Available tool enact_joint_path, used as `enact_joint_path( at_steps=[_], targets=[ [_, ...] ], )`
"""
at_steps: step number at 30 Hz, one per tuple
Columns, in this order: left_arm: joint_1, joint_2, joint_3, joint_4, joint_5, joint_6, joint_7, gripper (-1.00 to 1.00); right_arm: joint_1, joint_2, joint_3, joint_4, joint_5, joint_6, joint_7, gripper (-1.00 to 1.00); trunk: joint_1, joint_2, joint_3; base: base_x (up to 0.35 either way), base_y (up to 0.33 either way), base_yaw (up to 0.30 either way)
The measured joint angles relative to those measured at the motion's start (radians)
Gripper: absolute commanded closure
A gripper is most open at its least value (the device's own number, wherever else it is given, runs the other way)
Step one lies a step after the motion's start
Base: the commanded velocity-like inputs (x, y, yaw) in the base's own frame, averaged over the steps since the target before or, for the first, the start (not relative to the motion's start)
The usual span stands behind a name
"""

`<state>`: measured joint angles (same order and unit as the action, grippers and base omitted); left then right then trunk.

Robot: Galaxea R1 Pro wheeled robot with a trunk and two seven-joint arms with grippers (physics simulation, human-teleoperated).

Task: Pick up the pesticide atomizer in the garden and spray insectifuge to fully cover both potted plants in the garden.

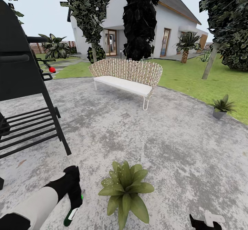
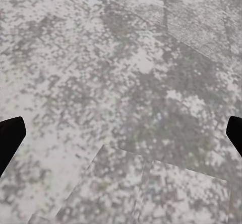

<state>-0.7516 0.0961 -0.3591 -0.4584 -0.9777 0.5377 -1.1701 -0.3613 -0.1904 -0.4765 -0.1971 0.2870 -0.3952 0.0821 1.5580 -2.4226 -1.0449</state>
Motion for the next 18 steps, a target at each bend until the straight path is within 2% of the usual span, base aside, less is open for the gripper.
enact_joint_path(
  at_steps=[2, 6, 10, 13, 18],
  targets=[
    [-0.003, -0.003, -0.002, -0.057, -0.001, -0.001, -0.007, 1.00, 0.000, 0.000, 0.000, 0.000, 0.000, 0.000, 0.000, -1.00, 0.000, 0.000, 0.000, 0.000, 0.000, 0.000],
    [-0.011, -0.009, -0.005, -0.080, -0.010, -0.003, -0.023, 1.00, 0.000, 0.000, 0.000, 0.000, 0.000, 0.000, 0.000, -1.00, 0.000, 0.000, 0.000, 0.000, 0.000, 0.000],
    [-0.014, -0.015, -0.079, -0.084, -0.026, -0.007, -0.095, 1.00, 0.000, 0.000, 0.000, 0.000, 0.000, 0.000, 0.000, -1.00, 0.000, 0.000, 0.000, 0.000, 0.000, 0.000],
    [-0.007, -0.015, -0.141, -0.084, -0.028, -0.010, -0.118, 1.00, 0.000, 0.000, 0.000, 0.000, 0.000, 0.000, 0.000, -1.00, 0.000, 0.000, 0.000, 0.000, 0.000, 0.000],
    [0.000, -0.017, -0.153, -0.083, -0.026, -0.011, -0.121, 1.00, 0.000, 0.000, 0.000, 0.000, 0.000, 0.000, 0.000, -1.00, 0.000, 0.000, 0.000, 0.000, 0.000, 0.000]
  ],
)
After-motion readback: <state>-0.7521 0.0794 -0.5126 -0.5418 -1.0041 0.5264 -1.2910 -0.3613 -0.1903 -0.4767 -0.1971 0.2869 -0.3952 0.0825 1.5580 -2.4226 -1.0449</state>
